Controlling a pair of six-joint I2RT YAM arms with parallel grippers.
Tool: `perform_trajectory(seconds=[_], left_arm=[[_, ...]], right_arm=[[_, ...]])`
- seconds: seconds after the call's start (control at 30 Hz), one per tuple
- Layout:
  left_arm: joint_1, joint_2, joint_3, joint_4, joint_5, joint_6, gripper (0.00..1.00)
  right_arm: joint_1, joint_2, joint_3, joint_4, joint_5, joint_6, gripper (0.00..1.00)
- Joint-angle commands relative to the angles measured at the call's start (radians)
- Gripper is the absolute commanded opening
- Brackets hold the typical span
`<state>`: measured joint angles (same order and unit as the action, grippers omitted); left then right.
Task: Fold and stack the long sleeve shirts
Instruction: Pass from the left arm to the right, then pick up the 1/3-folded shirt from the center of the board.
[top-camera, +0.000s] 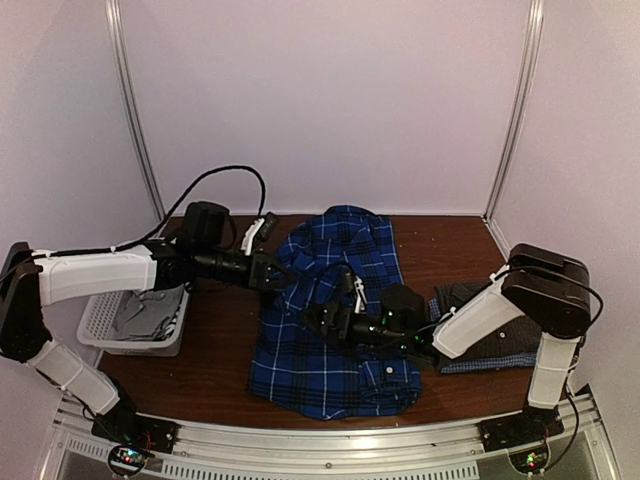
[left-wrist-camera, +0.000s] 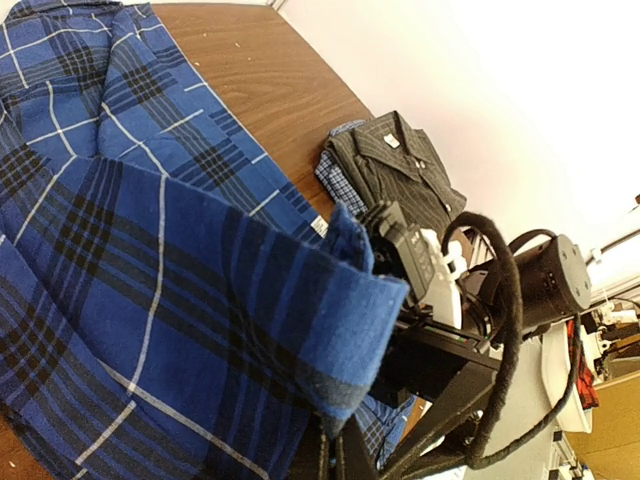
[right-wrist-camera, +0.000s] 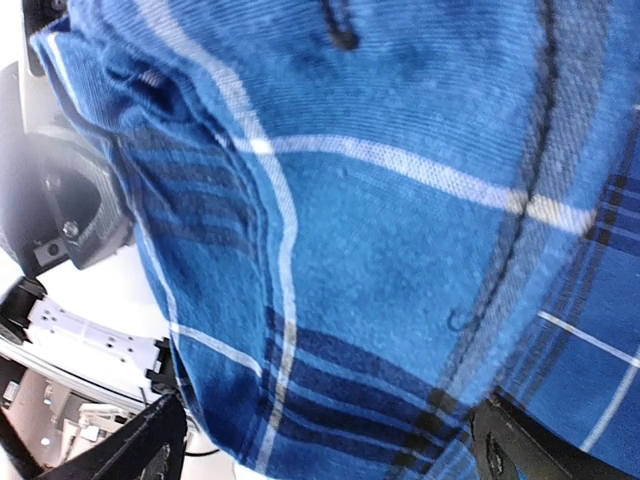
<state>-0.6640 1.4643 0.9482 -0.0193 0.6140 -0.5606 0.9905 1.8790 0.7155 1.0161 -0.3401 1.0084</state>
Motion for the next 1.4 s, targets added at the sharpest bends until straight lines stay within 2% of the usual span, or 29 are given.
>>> perform_trajectory(seconds=[0.0, 0.17, 0.23, 0.43, 0.57, 0.6, 0.67, 0.77, 0.87, 1.03, 1.2, 1.37], left_arm=[[0.016, -0.007, 0.002, 0.060, 0.035, -0.012, 0.00], [0.020, 0.003, 0.005, 0.053, 0.033, -0.012, 0.00], [0.020, 0.008, 0.006, 0.053, 0.032, -0.013, 0.00], [0.023, 0.020, 0.008, 0.048, 0.015, -0.023, 0.00], [0.026, 0.025, 0.026, -0.004, -0.037, -0.028, 0.00], [0.027, 0.025, 0.034, -0.029, -0.058, -0.027, 0.03], [0.026, 0.018, 0.048, -0.073, -0.107, -0.023, 0.18], [0.026, -0.017, 0.056, -0.131, -0.195, -0.022, 0.40], [0.026, -0.058, 0.067, -0.227, -0.296, -0.023, 0.51], [0.026, -0.104, 0.052, -0.366, -0.413, -0.051, 0.51], [0.026, -0.153, -0.070, -0.417, -0.474, -0.115, 0.49], [0.019, -0.210, -0.198, -0.413, -0.465, -0.162, 0.47]], right_arm=[[-0.006, 0.048, 0.034, 0.228, -0.011, 0.081, 0.99], [-0.008, 0.040, 0.037, 0.282, -0.007, 0.108, 0.88], [-0.010, 0.025, 0.039, 0.276, -0.011, 0.109, 0.75], [-0.016, -0.033, 0.034, 0.204, 0.001, 0.093, 0.22], [-0.019, -0.103, 0.026, 0.071, 0.045, 0.038, 0.00], [-0.019, -0.126, 0.030, 0.013, 0.061, 0.015, 0.00], [-0.020, -0.183, 0.049, -0.125, 0.110, -0.042, 0.00], [-0.021, -0.263, 0.130, -0.447, 0.232, -0.159, 0.00], [-0.024, -0.306, 0.263, -0.736, 0.389, -0.282, 0.00], [-0.069, -0.303, 0.468, -0.987, 0.481, -0.428, 0.00], [-0.121, -0.246, 0.695, -1.110, 0.507, -0.562, 0.00], [-0.172, -0.169, 0.934, -1.160, 0.468, -0.686, 0.00]])
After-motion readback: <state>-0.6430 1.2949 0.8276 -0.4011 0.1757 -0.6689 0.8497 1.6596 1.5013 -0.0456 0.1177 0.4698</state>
